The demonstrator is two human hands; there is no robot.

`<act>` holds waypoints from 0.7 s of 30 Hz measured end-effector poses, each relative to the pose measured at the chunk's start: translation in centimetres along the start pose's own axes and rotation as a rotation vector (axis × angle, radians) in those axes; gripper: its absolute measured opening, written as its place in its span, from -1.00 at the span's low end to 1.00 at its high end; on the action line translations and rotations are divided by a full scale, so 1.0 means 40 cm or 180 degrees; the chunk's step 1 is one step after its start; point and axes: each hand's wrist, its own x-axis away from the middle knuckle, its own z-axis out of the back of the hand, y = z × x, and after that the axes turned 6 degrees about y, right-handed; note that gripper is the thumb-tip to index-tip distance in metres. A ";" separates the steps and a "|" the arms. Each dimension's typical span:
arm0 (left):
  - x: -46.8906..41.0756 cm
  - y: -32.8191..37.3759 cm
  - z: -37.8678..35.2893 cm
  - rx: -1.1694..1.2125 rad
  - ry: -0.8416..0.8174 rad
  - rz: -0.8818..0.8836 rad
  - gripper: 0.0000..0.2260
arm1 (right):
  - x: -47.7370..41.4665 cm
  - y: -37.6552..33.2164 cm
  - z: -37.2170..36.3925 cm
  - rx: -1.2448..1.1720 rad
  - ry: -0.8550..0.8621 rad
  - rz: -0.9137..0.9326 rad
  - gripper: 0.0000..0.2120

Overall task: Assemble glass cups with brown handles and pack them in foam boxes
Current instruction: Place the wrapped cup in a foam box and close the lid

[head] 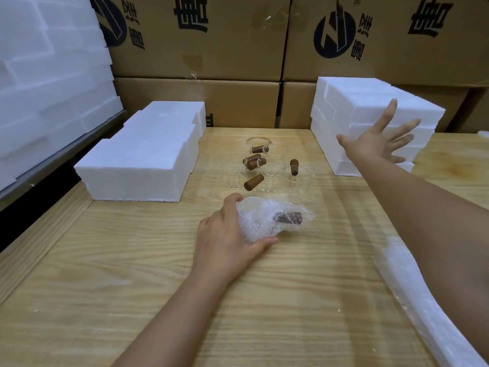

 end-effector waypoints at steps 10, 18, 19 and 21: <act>0.002 -0.002 0.000 0.0066 0.0042 -0.0035 -0.20 | -0.001 0.053 0.026 0.0013 -0.0125 0.0284 -0.12; 0.003 0.002 0.001 0.0111 -0.0015 0.0031 -0.20 | 0.012 0.099 0.062 0.0192 0.0046 0.0949 -0.28; 0.003 0.002 0.001 0.0109 -0.0020 0.0043 -0.20 | 0.013 0.103 0.063 0.0273 0.0038 0.1099 -0.32; 0.003 0.003 0.001 0.0107 -0.0038 0.0062 -0.20 | 0.015 0.111 0.065 0.0461 0.0033 0.1381 -0.41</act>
